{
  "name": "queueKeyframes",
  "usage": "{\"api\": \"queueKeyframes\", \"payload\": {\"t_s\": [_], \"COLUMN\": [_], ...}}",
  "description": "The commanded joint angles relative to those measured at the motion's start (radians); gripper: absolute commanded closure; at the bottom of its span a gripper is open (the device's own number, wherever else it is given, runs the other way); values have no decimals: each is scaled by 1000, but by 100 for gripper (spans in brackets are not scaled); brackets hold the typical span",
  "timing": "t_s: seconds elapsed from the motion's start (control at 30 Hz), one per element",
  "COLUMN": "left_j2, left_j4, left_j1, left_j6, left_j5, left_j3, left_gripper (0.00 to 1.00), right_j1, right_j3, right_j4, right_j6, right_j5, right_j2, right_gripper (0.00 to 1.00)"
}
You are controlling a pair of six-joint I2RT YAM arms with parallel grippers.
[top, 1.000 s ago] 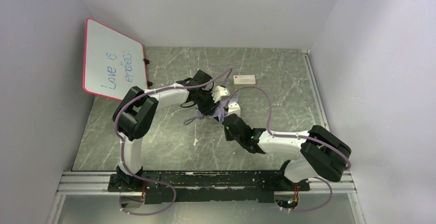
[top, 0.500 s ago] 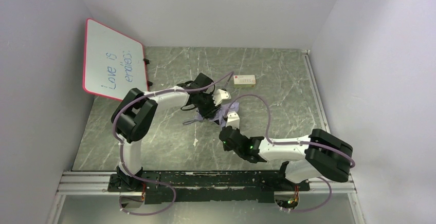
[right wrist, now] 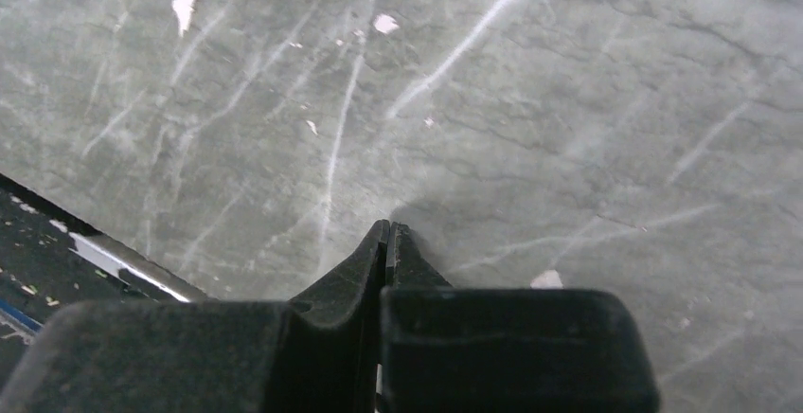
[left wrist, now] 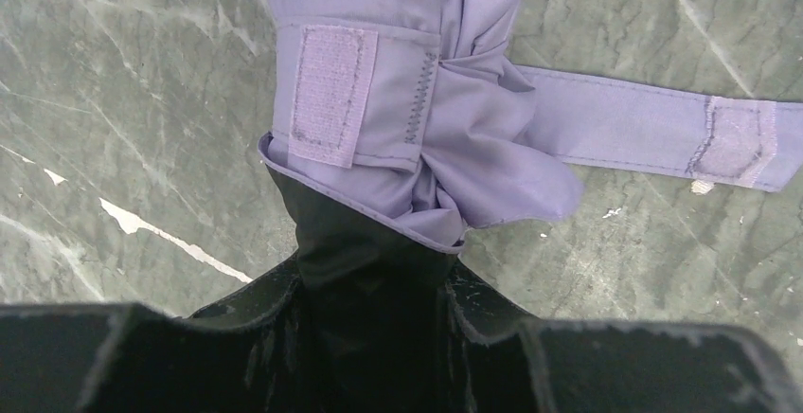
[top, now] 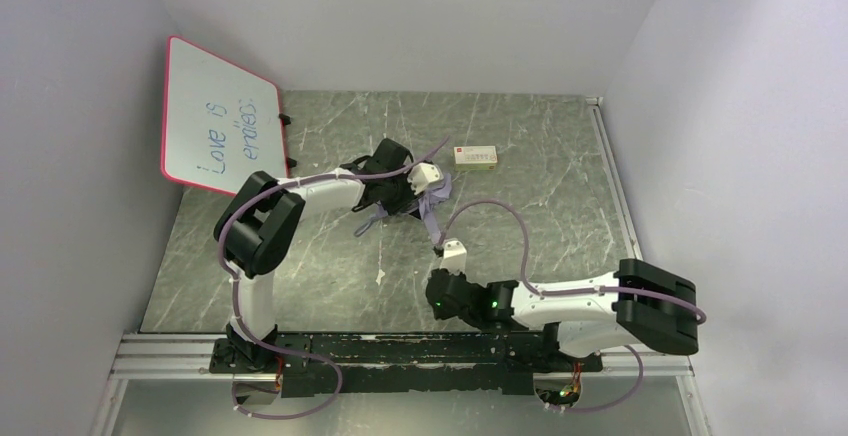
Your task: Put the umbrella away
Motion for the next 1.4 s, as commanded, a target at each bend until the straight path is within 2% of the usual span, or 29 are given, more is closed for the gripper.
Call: {"api": "queueKeyframes", "payload": {"t_s": [0.0, 0.03, 0.17, 0.27, 0.37, 0.6, 0.8, 0.97, 1.17, 1.27, 1.37], "left_j2": [-1, 2, 18, 24, 24, 24, 45, 48, 55, 64, 66], "left_j4": [-2, -3, -16, -13, -2, 54, 88, 158, 244, 271, 311], "left_j1": [5, 3, -7, -21, -31, -56, -88, -134, -176, -194, -209], "left_j6": [19, 16, 14, 20, 12, 12, 29, 67, 104, 123, 141], "left_j5": [-82, -82, -84, -105, -133, -194, -262, -345, -443, -491, -516], "left_j3": [-27, -24, -13, -18, -25, -54, -71, -126, -173, -192, -220], "left_gripper": [95, 95, 95, 95, 95, 95, 95, 95, 95, 95, 95], "right_j1": [10, 9, 6, -53, -195, -557, -821, -935, -1002, -1026, -1038], "right_j3": [-33, -31, 3, 31, 58, 83, 205, 250, 381, 437, 518], "right_j4": [-115, -115, -171, -177, -169, -36, 0, 165, 237, 249, 185], "right_j6": [17, 7, 31, -9, -90, -281, -425, -477, -561, -594, -655], "right_j5": [72, 95, 240, 245, 147, -54, -225, -250, -337, -410, -519], "right_j2": [-73, -104, -193, -218, -228, -302, -147, -60, 76, 127, 189], "right_gripper": [100, 98, 70, 62, 57, 53, 46, 45, 45, 45, 44]}}
